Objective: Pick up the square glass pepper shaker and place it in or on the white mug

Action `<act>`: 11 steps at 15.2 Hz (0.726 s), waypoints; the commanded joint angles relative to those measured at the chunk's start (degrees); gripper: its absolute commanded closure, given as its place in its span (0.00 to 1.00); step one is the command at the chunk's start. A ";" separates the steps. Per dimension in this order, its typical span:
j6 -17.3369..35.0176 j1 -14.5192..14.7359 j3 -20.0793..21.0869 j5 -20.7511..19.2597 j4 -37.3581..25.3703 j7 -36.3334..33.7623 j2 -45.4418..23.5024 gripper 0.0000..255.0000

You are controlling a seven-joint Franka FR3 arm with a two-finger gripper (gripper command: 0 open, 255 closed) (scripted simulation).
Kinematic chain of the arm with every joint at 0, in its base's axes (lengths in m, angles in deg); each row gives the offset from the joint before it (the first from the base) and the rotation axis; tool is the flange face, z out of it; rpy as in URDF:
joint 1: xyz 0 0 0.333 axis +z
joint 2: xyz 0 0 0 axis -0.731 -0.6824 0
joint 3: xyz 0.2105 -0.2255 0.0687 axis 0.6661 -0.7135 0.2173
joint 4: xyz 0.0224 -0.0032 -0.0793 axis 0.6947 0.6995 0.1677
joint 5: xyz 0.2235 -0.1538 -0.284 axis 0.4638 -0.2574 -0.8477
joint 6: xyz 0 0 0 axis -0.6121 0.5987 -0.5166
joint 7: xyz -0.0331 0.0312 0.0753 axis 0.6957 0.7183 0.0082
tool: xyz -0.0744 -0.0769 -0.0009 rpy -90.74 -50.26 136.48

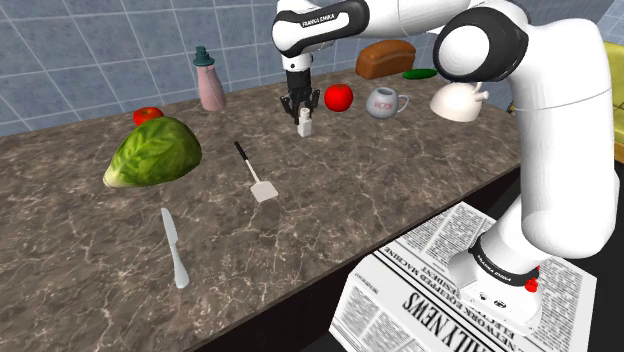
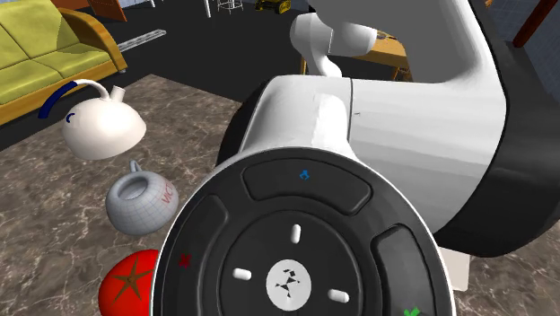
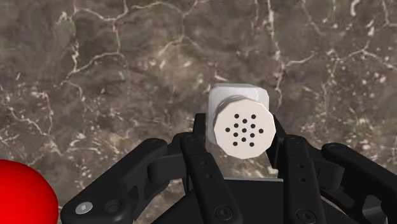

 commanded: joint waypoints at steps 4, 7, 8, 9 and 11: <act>-3.28 -0.03 0.01 0.00 -2.46 -0.08 0.80 1.00; -5.37 -0.02 0.02 0.00 -4.20 -0.15 1.16 1.00; -6.08 -0.02 0.02 0.00 -4.82 -0.17 1.25 1.00; -6.81 -0.02 0.03 0.00 -5.47 -0.20 1.32 1.00; -8.29 -0.02 0.03 0.00 -6.86 -0.25 1.42 1.00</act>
